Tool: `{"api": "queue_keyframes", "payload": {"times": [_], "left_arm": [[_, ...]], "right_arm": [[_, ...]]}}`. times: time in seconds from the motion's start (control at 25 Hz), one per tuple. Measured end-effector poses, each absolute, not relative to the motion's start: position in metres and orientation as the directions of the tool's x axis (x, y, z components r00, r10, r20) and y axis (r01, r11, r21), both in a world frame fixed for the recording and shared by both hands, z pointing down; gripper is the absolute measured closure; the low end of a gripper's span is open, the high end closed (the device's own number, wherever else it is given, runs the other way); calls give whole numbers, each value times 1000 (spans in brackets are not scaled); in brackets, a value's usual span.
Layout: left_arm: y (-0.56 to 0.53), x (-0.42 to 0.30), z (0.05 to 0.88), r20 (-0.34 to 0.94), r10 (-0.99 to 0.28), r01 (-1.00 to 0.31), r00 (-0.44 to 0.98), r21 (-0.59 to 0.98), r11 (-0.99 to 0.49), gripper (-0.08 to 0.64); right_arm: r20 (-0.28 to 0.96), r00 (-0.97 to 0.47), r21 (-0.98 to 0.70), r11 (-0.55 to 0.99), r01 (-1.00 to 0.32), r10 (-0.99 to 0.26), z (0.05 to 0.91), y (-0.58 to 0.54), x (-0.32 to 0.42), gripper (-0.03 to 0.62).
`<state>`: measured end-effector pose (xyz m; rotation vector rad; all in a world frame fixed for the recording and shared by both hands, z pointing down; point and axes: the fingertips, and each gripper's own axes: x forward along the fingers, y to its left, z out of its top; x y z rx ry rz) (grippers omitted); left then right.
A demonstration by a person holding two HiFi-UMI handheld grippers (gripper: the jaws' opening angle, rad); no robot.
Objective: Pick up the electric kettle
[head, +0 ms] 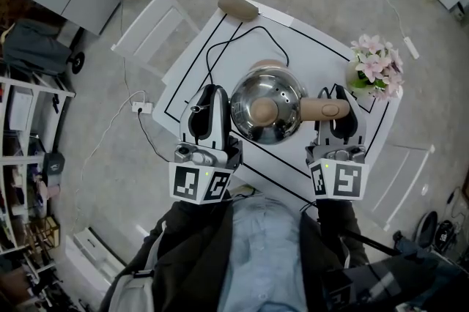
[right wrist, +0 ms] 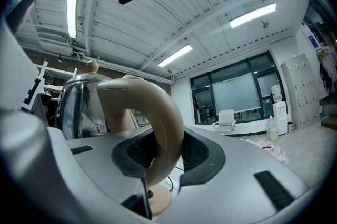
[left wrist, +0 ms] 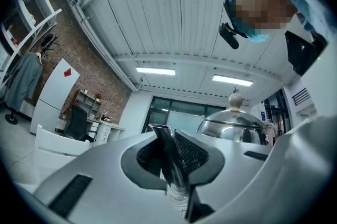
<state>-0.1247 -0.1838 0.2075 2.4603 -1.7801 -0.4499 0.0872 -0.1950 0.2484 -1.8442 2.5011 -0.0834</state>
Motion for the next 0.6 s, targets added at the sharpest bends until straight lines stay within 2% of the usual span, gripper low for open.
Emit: {"api": "queue_keyframes", "payload": {"times": [0.6], "left_arm": [[-183, -125, 207, -188, -940, -918, 285, 227, -324, 508]], "right_arm": [[7, -292, -62, 291, -955, -956, 247, -194, 87, 479]]}}
